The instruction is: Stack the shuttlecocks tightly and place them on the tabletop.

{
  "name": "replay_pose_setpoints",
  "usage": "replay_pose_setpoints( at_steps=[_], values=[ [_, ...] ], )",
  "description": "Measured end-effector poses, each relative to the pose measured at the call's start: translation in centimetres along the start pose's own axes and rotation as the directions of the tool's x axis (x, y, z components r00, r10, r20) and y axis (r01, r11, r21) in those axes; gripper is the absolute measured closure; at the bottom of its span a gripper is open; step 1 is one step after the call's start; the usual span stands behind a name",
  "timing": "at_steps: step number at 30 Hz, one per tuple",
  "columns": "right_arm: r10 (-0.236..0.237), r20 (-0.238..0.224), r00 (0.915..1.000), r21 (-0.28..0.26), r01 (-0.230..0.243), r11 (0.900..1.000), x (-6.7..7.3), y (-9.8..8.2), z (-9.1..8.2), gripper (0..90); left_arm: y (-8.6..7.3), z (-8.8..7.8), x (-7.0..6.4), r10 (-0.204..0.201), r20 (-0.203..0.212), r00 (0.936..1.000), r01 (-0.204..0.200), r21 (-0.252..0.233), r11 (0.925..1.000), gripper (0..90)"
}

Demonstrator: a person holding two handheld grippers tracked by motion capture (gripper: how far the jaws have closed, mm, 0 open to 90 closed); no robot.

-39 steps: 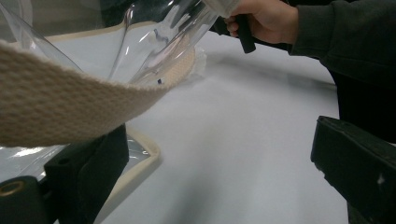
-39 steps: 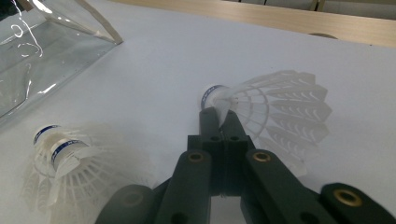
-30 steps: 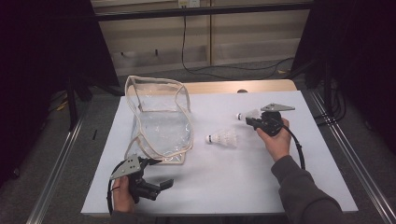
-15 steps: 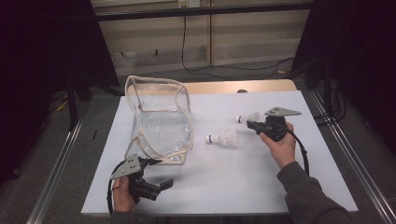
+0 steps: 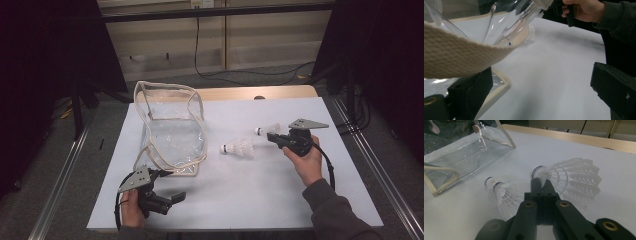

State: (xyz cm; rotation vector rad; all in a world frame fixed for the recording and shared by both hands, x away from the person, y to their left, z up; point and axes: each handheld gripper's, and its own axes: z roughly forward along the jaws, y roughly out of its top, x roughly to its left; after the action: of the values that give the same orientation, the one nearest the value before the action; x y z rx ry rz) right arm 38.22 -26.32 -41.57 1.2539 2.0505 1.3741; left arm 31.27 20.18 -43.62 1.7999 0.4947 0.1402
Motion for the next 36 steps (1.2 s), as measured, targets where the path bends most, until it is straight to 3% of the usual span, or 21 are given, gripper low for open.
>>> replay_pose_setpoints(
  at_steps=[23, 36],
  values=[
    [0.004, -0.036, 0.9993, -0.012, -0.004, 1.0, 0.6, -0.9, -1.2, 90.0, 0.0, 0.0, -0.1, -0.001, -0.001, 1.0, 0.001, -0.003, 1.0, 4.2],
    [0.028, -0.04, 0.9988, -0.018, -0.029, 0.999, 0.3, -1.9, -1.9, 90.0, 0.0, 0.0, -0.1, -0.002, -0.003, 1.0, 0.002, -0.005, 1.0, 4.1]
  ],
)
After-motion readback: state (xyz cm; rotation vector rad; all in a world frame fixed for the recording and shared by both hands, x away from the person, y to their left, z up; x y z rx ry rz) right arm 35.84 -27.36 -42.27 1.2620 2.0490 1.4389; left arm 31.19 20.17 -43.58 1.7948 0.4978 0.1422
